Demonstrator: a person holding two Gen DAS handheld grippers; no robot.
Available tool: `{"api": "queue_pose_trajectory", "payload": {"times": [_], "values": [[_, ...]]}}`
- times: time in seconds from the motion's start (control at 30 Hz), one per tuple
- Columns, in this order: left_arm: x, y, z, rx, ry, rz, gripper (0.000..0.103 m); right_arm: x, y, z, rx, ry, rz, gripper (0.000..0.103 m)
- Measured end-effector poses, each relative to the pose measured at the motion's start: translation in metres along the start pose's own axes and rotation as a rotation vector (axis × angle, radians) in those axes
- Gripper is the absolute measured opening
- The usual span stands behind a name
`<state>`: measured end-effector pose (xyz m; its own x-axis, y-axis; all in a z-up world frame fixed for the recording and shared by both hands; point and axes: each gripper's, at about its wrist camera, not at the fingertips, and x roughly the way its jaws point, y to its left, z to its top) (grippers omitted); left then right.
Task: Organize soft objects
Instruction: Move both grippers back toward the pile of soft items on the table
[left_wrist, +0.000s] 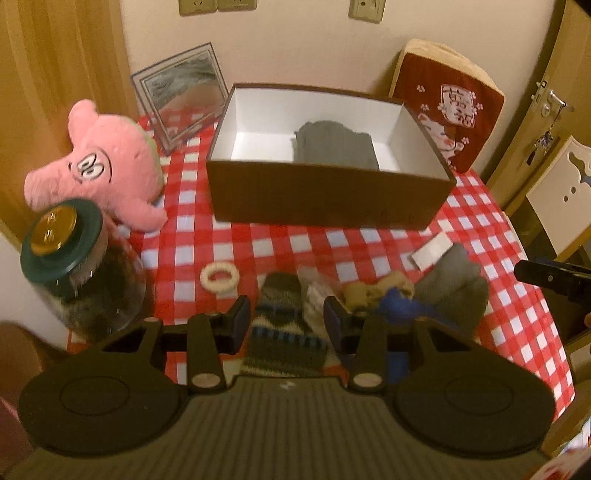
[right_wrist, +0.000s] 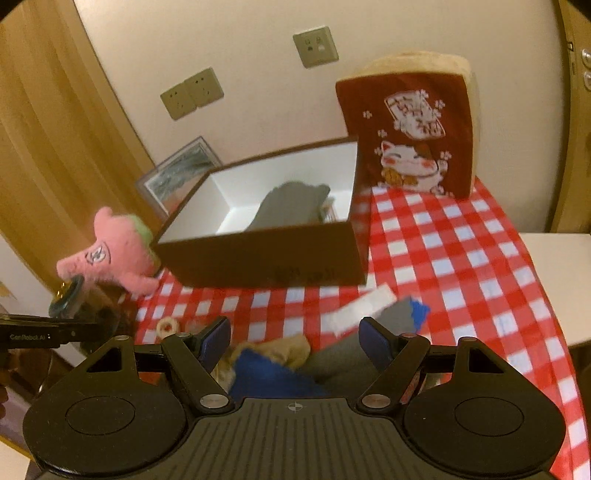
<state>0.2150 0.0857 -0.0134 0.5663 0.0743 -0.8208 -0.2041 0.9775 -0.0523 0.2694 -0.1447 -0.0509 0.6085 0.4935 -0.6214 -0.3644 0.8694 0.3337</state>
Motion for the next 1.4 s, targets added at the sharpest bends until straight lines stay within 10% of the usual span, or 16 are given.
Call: {"api": "queue_pose_trajectory", "payload": {"times": [1.4], "values": [[0.059,0.008,-0.048,0.0,0.116,0.0,0.041,0.074,0.072,-0.063,-0.305,0.155,0.124,0.064]]}}
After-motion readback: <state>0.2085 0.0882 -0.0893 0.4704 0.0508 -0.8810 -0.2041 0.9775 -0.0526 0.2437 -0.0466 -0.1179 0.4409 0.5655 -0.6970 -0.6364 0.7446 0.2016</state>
